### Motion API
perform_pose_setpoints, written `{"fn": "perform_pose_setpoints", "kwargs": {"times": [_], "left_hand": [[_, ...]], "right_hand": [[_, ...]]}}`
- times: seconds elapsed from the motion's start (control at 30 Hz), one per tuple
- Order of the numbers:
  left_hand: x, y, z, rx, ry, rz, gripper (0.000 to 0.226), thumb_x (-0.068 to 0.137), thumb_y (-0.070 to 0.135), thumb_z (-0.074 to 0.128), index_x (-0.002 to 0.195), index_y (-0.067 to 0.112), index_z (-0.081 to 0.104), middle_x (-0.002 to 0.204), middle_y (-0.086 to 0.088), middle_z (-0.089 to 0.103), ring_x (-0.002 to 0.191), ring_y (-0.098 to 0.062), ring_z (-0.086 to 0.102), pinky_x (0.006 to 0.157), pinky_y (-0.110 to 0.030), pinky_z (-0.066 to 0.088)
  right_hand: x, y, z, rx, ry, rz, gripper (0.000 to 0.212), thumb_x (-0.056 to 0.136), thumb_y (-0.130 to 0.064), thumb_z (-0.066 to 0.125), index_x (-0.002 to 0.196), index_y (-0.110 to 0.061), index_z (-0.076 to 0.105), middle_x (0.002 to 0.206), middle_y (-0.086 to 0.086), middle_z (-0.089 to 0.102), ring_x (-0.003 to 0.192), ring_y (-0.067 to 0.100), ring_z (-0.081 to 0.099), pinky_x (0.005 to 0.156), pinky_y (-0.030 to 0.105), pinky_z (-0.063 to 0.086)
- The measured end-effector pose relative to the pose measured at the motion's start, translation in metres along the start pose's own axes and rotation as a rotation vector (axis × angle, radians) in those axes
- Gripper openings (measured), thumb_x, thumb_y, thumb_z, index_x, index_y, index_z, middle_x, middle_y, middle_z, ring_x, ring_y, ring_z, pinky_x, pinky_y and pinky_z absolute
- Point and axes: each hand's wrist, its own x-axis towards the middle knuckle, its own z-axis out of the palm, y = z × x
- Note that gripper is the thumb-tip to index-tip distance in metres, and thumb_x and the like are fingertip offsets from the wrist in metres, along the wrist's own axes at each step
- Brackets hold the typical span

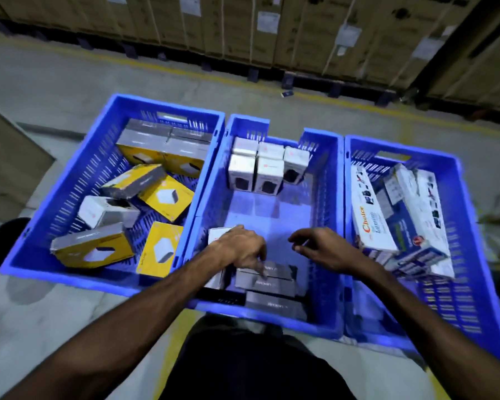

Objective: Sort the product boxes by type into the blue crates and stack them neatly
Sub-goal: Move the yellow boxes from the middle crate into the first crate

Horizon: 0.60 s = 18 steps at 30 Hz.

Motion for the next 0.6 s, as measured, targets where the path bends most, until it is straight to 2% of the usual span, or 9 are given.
{"fn": "perform_pose_setpoints", "kwargs": {"times": [0.1, 0.17, 0.3, 0.37, 0.43, 0.5, 0.6], "left_hand": [[-0.002, 0.005, -0.004, 0.013, -0.031, -0.008, 0.053, 0.090, 0.065, 0.066, 0.128, 0.028, 0.069, 0.122, 0.003, 0.075, 0.123, -0.025, 0.063, 0.100, -0.039, 0.039], [-0.004, 0.013, -0.005, 0.002, -0.019, -0.009, 0.050, 0.091, 0.056, 0.068, 0.134, 0.030, 0.064, 0.118, 0.002, 0.075, 0.122, -0.027, 0.063, 0.098, -0.039, 0.044], [-0.010, 0.029, 0.000, 0.069, 0.059, -0.013, 0.041, 0.088, 0.039, 0.069, 0.127, 0.026, 0.064, 0.120, -0.008, 0.072, 0.115, -0.034, 0.064, 0.087, -0.039, 0.048], [-0.011, 0.028, 0.002, 0.076, 0.081, -0.040, 0.037, 0.089, 0.037, 0.069, 0.122, 0.022, 0.062, 0.119, -0.011, 0.070, 0.112, -0.035, 0.064, 0.084, -0.039, 0.046], [-0.012, 0.022, -0.001, -0.027, 0.127, -0.088, 0.031, 0.087, 0.038, 0.071, 0.111, 0.021, 0.061, 0.109, -0.012, 0.069, 0.106, -0.037, 0.064, 0.076, -0.039, 0.043], [-0.014, 0.013, -0.006, -0.225, 0.227, -0.133, 0.025, 0.083, 0.038, 0.071, 0.096, 0.019, 0.059, 0.092, -0.007, 0.065, 0.093, -0.037, 0.065, 0.068, -0.038, 0.043], [-0.030, 0.008, -0.017, -0.611, 0.457, -0.203, 0.025, 0.083, 0.039, 0.074, 0.096, 0.018, 0.068, 0.086, 0.003, 0.069, 0.078, -0.019, 0.067, 0.071, -0.040, 0.056]], "right_hand": [[-0.006, -0.005, 0.003, 0.010, 0.017, -0.017, 0.027, 0.104, -0.027, 0.063, 0.130, -0.021, 0.070, 0.113, -0.006, 0.073, 0.096, 0.012, 0.072, 0.083, 0.031, 0.054], [-0.009, -0.004, 0.004, 0.017, 0.053, -0.015, 0.027, 0.104, -0.028, 0.062, 0.129, -0.022, 0.070, 0.110, -0.005, 0.073, 0.094, 0.013, 0.071, 0.082, 0.033, 0.055], [-0.015, -0.002, 0.008, -0.012, 0.099, -0.048, 0.026, 0.103, -0.027, 0.064, 0.126, -0.021, 0.071, 0.110, -0.003, 0.075, 0.093, 0.012, 0.071, 0.082, 0.033, 0.055], [-0.017, -0.004, 0.014, -0.045, 0.117, -0.073, 0.019, 0.101, -0.026, 0.064, 0.116, -0.022, 0.074, 0.106, -0.003, 0.076, 0.089, 0.013, 0.070, 0.082, 0.036, 0.056], [-0.022, -0.009, 0.019, -0.051, 0.140, -0.089, 0.011, 0.098, -0.030, 0.064, 0.102, -0.026, 0.074, 0.090, -0.006, 0.074, 0.077, 0.011, 0.063, 0.075, 0.038, 0.054], [-0.028, -0.013, 0.024, -0.036, 0.133, -0.104, 0.012, 0.097, -0.035, 0.064, 0.097, -0.026, 0.071, 0.078, -0.009, 0.067, 0.070, 0.006, 0.056, 0.069, 0.037, 0.050], [-0.035, -0.017, 0.034, -0.038, 0.090, -0.149, 0.013, 0.097, -0.039, 0.066, 0.096, -0.027, 0.070, 0.079, -0.013, 0.066, 0.071, 0.003, 0.057, 0.070, 0.034, 0.049]]}}
